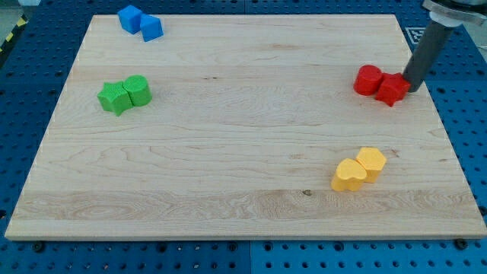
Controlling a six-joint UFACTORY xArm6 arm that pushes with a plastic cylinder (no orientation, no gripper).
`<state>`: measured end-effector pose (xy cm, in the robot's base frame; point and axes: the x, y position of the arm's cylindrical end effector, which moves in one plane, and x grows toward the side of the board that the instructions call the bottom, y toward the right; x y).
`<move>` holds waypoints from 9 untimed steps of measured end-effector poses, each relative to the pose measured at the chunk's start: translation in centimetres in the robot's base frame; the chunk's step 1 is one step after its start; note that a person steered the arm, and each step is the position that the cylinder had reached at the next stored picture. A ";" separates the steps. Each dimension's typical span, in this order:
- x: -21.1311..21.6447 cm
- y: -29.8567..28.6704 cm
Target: Move your arm towards the blue blocks
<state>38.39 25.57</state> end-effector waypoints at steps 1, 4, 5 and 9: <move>-0.1 -2.5; -14.2 -7.9; -18.0 -12.4; -10.0 -32.4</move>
<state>28.41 -6.86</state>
